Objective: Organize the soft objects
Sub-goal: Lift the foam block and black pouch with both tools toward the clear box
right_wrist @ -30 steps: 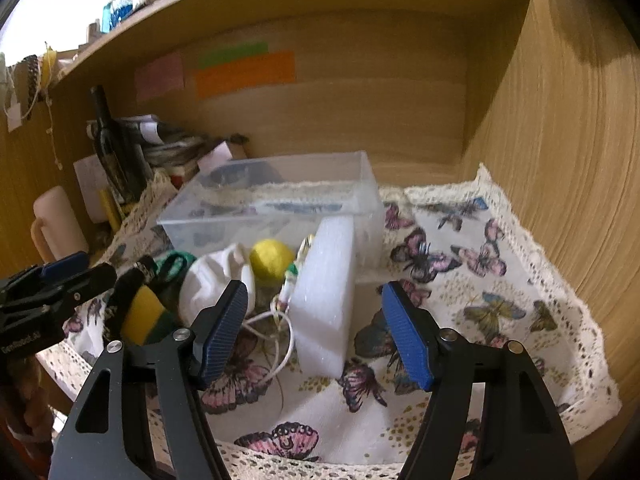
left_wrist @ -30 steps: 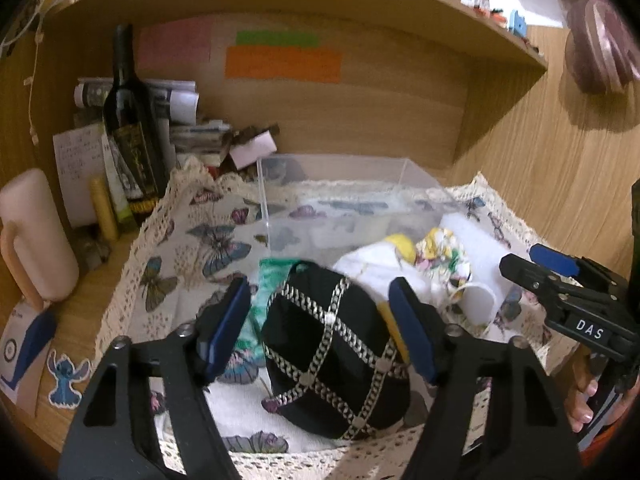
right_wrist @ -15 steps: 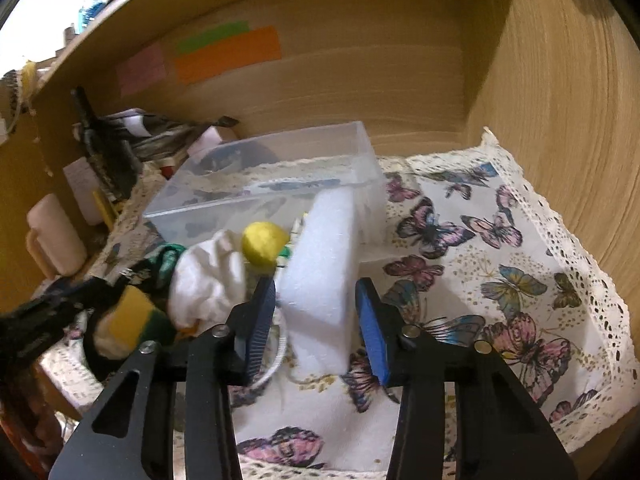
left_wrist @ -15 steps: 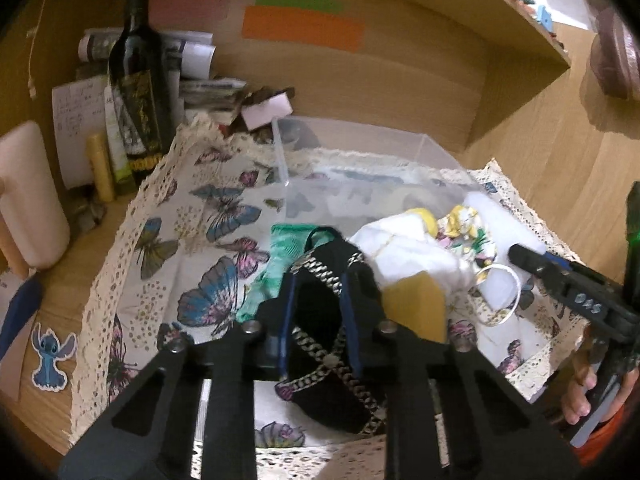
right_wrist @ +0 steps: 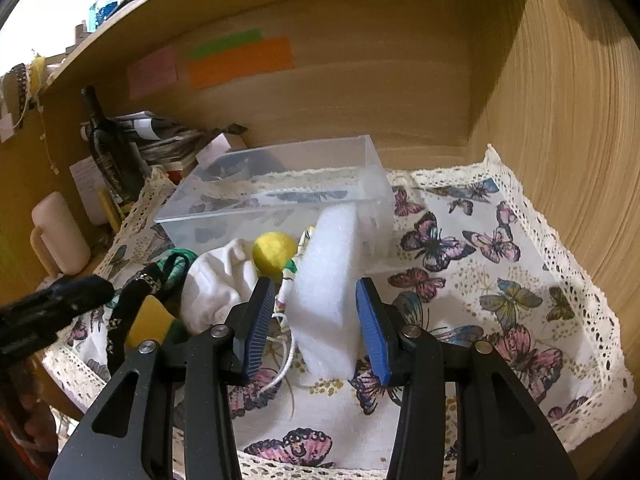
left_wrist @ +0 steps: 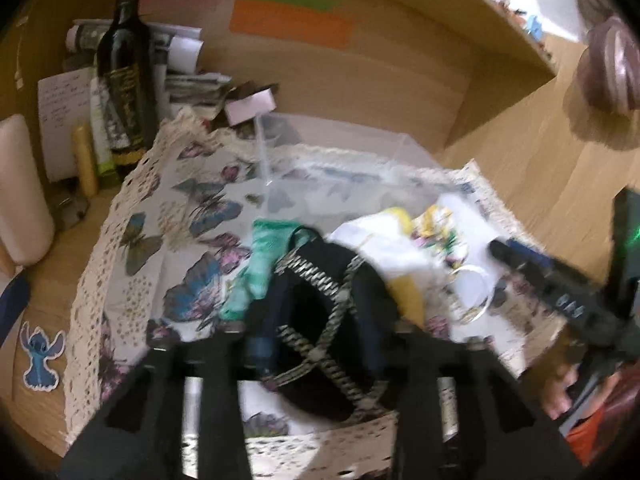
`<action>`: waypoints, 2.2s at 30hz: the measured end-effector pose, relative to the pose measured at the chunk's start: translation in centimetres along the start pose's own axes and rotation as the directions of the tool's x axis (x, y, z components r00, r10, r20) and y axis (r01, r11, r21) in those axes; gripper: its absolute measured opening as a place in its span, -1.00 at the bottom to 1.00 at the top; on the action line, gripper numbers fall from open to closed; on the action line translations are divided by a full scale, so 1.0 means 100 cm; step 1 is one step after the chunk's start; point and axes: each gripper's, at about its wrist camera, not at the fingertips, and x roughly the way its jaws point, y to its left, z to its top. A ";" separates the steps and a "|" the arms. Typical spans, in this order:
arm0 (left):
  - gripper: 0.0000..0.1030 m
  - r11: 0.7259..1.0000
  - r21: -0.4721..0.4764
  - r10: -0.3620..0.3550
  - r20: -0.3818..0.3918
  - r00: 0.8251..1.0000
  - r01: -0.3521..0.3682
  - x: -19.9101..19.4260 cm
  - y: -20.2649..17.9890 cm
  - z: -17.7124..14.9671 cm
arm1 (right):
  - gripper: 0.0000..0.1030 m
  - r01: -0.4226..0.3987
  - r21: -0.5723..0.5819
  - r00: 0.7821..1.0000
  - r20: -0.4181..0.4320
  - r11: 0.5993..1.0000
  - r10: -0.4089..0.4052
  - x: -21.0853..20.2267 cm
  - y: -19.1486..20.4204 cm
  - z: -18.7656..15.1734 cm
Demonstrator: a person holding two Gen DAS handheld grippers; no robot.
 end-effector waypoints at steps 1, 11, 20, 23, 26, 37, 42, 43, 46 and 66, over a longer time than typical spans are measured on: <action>0.02 1.000 -0.003 -0.021 0.010 1.000 0.021 -0.002 -0.002 0.003 | -0.24 0.000 -0.001 1.000 -0.002 1.000 0.000 0.001 0.000 0.000; -0.33 1.000 0.014 -0.017 -0.025 1.000 0.017 0.030 -0.014 0.005 | -0.22 -0.002 -0.004 0.999 -0.041 1.000 0.002 0.011 -0.006 -0.007; -0.87 0.996 0.063 0.065 -0.015 0.998 -0.064 0.031 -0.008 -0.009 | -0.37 -0.039 0.035 0.998 -0.048 0.999 0.041 0.018 -0.010 -0.011; -0.87 0.998 0.042 0.047 -0.032 0.998 -0.046 0.031 0.001 -0.010 | -0.37 -0.040 0.034 0.999 -0.033 0.999 0.041 0.014 -0.010 -0.010; -0.87 0.998 0.048 0.034 -0.032 0.999 -0.033 0.028 0.001 -0.009 | -0.37 -0.035 0.021 0.999 -0.027 0.999 0.036 0.011 -0.007 -0.009; 0.34 0.997 0.026 0.069 -0.045 0.997 -0.068 0.030 0.012 -0.015 | -0.37 -0.038 0.004 0.998 -0.054 0.999 0.038 0.019 -0.006 -0.011; 0.07 1.000 0.005 -0.010 -0.072 0.997 0.011 0.032 0.012 -0.018 | -0.39 -0.029 0.014 0.998 -0.053 0.999 0.030 0.025 -0.007 -0.011; 0.03 0.999 0.027 -0.021 -0.078 0.997 0.023 0.031 0.007 -0.020 | -0.39 -0.028 0.016 0.998 -0.050 0.999 0.029 0.024 -0.007 -0.011; -0.25 0.997 0.072 -0.020 -0.084 0.996 0.026 0.031 -0.005 -0.023 | -0.40 -0.031 0.017 0.999 -0.037 0.999 0.032 0.020 -0.007 -0.010; -0.62 0.997 0.030 -0.068 0.080 0.995 0.066 -0.018 0.004 0.039 | -0.43 -0.011 -0.033 0.990 0.137 0.999 0.016 -0.031 -0.001 0.018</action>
